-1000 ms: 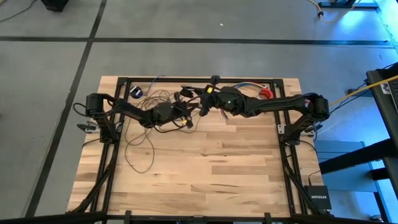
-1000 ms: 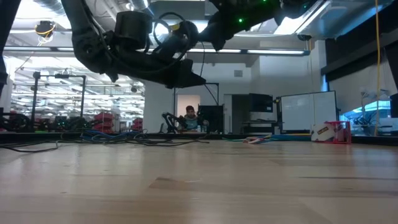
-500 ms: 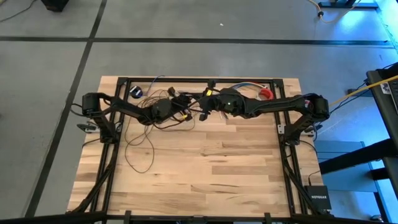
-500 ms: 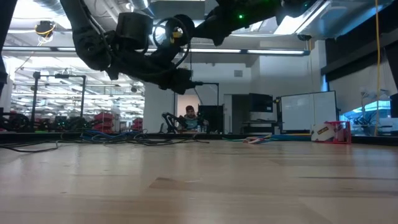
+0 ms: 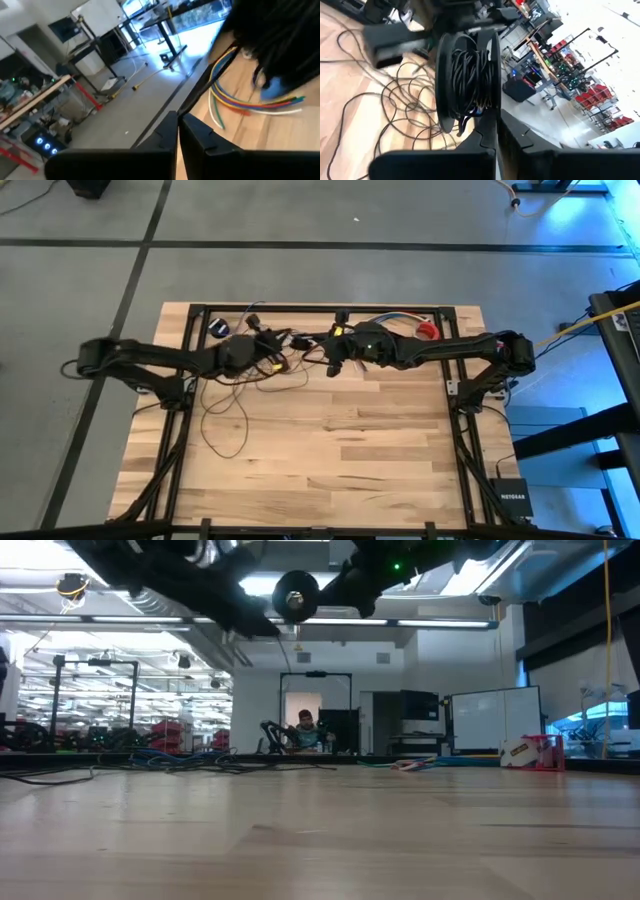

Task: Coiling cords

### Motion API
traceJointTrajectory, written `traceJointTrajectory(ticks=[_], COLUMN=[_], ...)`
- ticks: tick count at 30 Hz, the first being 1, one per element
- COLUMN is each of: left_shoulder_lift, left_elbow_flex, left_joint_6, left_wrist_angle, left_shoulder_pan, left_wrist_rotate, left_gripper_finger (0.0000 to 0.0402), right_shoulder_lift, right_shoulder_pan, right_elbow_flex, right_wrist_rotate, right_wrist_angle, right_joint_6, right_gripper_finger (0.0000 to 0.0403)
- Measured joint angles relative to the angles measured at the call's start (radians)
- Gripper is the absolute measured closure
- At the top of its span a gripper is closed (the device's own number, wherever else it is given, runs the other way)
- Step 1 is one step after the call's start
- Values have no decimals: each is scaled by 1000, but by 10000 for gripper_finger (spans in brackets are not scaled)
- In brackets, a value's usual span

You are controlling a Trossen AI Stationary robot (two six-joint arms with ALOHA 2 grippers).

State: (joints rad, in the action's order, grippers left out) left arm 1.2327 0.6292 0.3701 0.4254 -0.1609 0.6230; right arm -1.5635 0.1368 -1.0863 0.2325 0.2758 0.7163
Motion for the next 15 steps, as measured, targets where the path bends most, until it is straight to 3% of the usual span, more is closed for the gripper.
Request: traceJointTrajectory(ticks=[7, 15], left_shoulder_lift=[-157, -196], left_elbow_flex=[-1, -1], left_joint_6=[-90, -153], left_wrist_angle=[-127, -156], left_shoulder_pan=[13, 79], left_wrist_rotate=[-41, -74], left_gripper_finger=[398, 396], right_shoulder_lift=[0, -36], right_shoulder_pan=[1, 41], right_elbow_flex=[0, 0], right_wrist_rotate=[60, 117], right_wrist_angle=[6, 9], right_joint_6=[21, 29], right_gripper_finger=[398, 398])
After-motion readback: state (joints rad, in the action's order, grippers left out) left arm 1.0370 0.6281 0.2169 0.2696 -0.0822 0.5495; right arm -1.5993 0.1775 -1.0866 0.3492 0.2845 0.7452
